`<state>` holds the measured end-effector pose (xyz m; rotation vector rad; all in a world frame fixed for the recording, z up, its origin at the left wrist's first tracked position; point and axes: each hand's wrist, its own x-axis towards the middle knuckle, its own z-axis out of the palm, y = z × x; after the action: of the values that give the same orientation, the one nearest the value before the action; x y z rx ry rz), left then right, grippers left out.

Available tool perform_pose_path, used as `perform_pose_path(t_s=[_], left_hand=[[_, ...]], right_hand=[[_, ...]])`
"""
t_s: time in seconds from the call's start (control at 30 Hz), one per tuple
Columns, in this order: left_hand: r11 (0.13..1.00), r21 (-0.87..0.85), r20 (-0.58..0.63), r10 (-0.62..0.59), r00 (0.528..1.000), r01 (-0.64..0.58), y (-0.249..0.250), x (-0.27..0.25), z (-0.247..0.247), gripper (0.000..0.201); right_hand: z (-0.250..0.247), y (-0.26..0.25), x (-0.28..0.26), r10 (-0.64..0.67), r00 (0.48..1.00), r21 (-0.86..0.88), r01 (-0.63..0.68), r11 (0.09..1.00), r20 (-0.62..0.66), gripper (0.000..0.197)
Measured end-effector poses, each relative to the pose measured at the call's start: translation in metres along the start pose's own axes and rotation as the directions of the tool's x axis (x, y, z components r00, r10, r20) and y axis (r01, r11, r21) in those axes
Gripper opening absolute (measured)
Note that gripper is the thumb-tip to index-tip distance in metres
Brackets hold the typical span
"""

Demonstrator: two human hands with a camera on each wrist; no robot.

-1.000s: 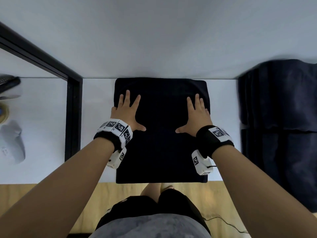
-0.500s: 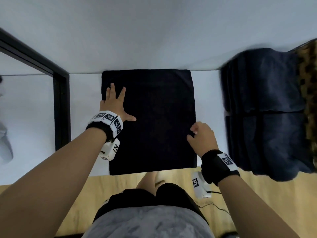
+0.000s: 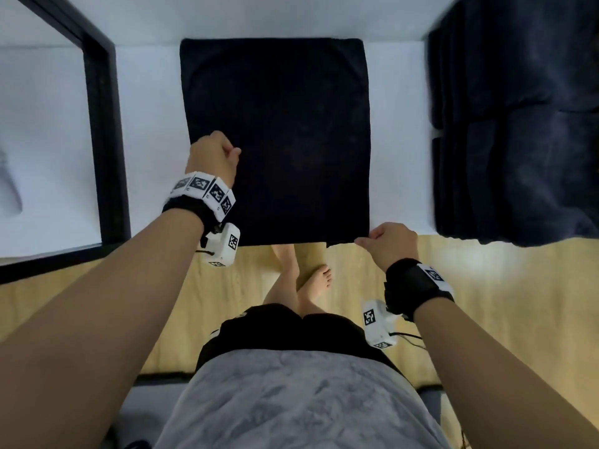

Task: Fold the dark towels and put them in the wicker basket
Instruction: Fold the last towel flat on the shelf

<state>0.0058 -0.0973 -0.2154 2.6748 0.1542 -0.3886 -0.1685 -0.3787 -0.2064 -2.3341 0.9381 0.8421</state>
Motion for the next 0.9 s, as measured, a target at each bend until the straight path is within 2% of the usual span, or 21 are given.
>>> perform_pose_path(t_s=[0.07,0.2,0.27,0.37,0.4,0.43,0.5,0.6,0.7,0.8,0.9], left_hand=[[0.995,-0.072,-0.087,-0.068,0.994,0.062,-0.02,-0.025,-0.003,0.019],[0.965,-0.118,-0.162,-0.253,0.954,0.236,-0.067,-0.1,-0.006,0.017],[0.93,-0.121,-0.116,-0.36,0.926,0.346,-0.086,-0.137,0.002,0.016],[0.884,-0.053,0.072,-0.461,0.884,0.465,-0.102,-0.17,0.019,0.018],[0.861,-0.082,0.124,-0.491,0.862,0.502,-0.104,-0.173,0.024,0.022],[0.84,-0.136,0.156,-0.506,0.848,0.526,-0.102,-0.174,0.028,0.029],[0.818,-0.231,0.175,-0.498,0.849,0.527,-0.098,-0.169,0.033,0.039],[0.795,-0.274,0.183,-0.509,0.841,0.541,-0.093,-0.157,0.03,0.022],[0.748,-0.319,0.214,-0.542,0.813,0.583,-0.093,-0.153,0.028,0.018],[0.746,-0.324,0.216,-0.54,0.813,0.582,-0.09,-0.157,0.021,0.02],[0.769,-0.324,0.199,-0.515,0.834,0.552,-0.08,-0.159,0.003,0.026]], right_hand=[[0.004,0.005,-0.002,-0.015,0.999,0.097,0.018,0.995,-0.032,0.025],[0.008,0.007,-0.002,-0.047,0.998,0.135,0.053,0.989,-0.046,0.018],[0.009,0.008,-0.004,-0.039,0.997,0.176,0.049,0.983,-0.06,0.016],[0.01,0.006,-0.009,-0.013,0.997,0.233,0.03,0.972,-0.074,0.02],[0.01,0.005,-0.01,-0.009,0.997,0.244,0.029,0.969,-0.081,0.02],[0.011,0.004,-0.011,-0.007,0.996,0.248,0.028,0.968,-0.088,0.018],[0.012,0.003,-0.011,-0.003,0.995,0.252,0.028,0.967,-0.099,0.015],[0.012,0.002,-0.011,0.013,0.995,0.275,0.016,0.961,-0.102,0.014],[0.01,0.006,-0.013,0.014,0.995,0.303,0.015,0.953,-0.096,0.018],[0.004,0.007,-0.017,-0.01,0.995,0.34,0.042,0.94,-0.096,0.013],[-0.008,0.004,-0.026,-0.078,0.991,0.388,0.113,0.915,-0.105,0.011]])
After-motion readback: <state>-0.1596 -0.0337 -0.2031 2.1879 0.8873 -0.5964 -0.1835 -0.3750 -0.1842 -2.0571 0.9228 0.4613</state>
